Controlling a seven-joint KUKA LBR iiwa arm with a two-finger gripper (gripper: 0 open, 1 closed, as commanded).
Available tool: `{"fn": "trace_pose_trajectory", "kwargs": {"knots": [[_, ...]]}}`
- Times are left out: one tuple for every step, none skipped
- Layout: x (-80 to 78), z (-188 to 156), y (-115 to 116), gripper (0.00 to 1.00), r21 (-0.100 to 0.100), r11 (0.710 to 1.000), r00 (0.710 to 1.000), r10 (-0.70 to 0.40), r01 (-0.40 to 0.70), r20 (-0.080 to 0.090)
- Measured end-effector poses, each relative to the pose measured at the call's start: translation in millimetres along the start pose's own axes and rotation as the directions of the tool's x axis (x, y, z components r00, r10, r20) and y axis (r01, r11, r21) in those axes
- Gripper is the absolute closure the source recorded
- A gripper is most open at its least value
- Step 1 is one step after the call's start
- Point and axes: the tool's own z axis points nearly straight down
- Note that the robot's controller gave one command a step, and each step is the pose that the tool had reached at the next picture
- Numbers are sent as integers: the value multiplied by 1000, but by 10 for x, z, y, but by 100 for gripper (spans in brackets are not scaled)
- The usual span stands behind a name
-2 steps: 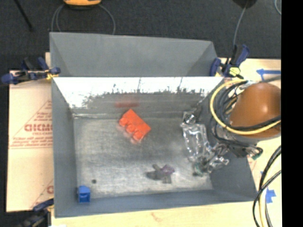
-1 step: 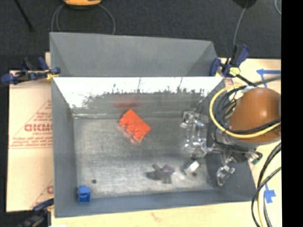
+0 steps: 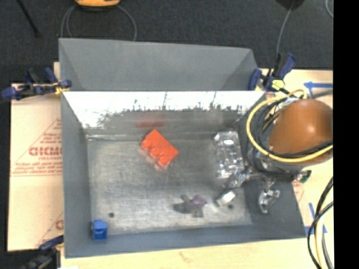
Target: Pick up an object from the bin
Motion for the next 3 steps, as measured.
{"fn": "trace_pose_trajectory", "kwargs": {"knots": [[-355,319,88,0,1,826,826,-564,564,8],[-327,288,31,100,9,829,829,-560,559,-1],[-80,-1410,-230,100,9,827,827,-562,562,-6]]}}
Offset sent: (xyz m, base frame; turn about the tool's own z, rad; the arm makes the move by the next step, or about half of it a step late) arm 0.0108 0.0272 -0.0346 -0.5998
